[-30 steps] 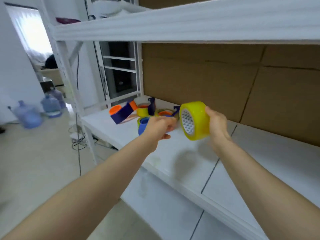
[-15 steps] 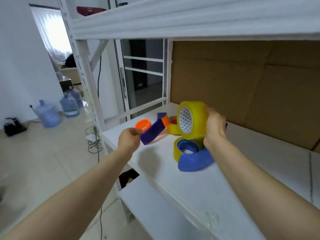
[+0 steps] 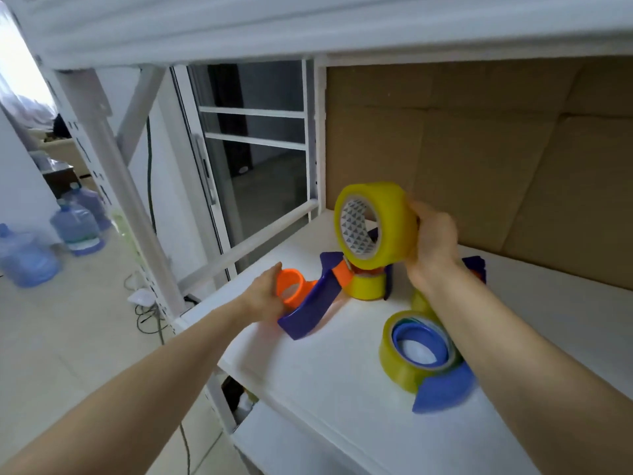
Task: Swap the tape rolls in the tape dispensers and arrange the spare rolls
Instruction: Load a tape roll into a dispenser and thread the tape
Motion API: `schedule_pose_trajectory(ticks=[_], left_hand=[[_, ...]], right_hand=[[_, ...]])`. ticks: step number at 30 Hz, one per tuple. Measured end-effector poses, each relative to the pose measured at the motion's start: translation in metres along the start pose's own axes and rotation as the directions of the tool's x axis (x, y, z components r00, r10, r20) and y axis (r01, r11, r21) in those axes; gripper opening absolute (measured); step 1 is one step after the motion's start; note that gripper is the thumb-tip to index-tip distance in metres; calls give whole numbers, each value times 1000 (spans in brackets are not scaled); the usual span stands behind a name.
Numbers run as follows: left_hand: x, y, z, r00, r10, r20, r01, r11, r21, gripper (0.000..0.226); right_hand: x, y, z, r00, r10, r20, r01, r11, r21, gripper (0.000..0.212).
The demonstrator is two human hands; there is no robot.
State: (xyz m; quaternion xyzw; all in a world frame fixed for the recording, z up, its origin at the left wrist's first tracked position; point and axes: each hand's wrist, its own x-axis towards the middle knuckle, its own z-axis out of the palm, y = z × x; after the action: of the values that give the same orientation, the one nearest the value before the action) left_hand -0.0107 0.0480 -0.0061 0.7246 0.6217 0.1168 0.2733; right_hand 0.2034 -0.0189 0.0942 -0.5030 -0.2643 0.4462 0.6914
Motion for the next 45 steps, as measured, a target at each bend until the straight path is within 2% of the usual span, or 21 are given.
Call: schedule_pose_trajectory(ticks=[2, 4, 7, 10, 12, 13, 16, 20, 22, 26, 32, 35, 38, 42, 44, 45], left_hand=[[13, -7, 0, 995, 99, -25, -100, 995, -26, 93], [24, -10, -9, 984, 170, -54, -175, 976, -132, 94], [38, -10, -30, 945, 278, -170, -313, 920, -236, 105], [42, -7, -57, 886, 384, -258, -450, 846, -287, 113], [39, -4, -70, 856, 418, -305, -510, 778, -367, 118], [38, -3, -75, 837, 436, -331, -541, 748, -384, 118], [34, -5, -80, 789, 510, -343, -601, 757, -257, 101], [30, -6, -78, 706, 599, -377, -695, 689, -207, 87], [27, -4, -74, 700, 618, -358, -707, 672, -222, 84], [18, -1, -66, 724, 633, -273, -688, 685, -239, 96], [12, -2, -50, 683, 686, -252, -731, 638, -243, 93], [12, -5, -41, 667, 703, -247, -745, 620, -247, 94], [14, -8, -37, 650, 718, -249, -759, 594, -266, 100], [18, -10, -35, 661, 721, -209, -747, 605, -274, 136], [17, -13, -37, 652, 743, -151, -755, 617, -221, 140], [17, -18, -38, 642, 752, -150, -764, 613, -201, 133]], right_hand=[[8, 8, 7, 999, 25, 32, -29, 992, 121, 36], [16, 17, 18, 1000, 19, 2, -20, 994, 110, 47], [20, 26, 45, 997, -23, -68, 29, 996, 88, 67], [20, 33, 74, 979, -126, -162, 138, 988, 66, 58], [23, 38, 88, 965, -159, -209, 167, 986, 21, 63], [22, 40, 93, 963, -162, -217, 167, 986, 5, 57], [13, 49, 102, 970, -143, -196, 146, 989, 1, 22], [5, 65, 98, 981, -2, -192, 18, 997, 79, 38], [-1, 72, 92, 982, 63, -177, -46, 994, 97, 40], [-10, 85, 77, 980, 105, -170, -79, 985, 156, 48], [-17, 94, 55, 983, 130, -126, -120, 989, 88, 48], [-21, 97, 50, 983, 176, -53, -170, 981, 96, 46], [-30, 98, 47, 977, 192, 88, -203, 971, 128, 40], [-36, 96, 45, 968, 55, 243, -73, 995, 65, 41], [-35, 93, 48, 960, -36, 279, 53, 997, -54, 40], [-34, 92, 50, 948, -67, 312, 116, 983, -143, 39]])
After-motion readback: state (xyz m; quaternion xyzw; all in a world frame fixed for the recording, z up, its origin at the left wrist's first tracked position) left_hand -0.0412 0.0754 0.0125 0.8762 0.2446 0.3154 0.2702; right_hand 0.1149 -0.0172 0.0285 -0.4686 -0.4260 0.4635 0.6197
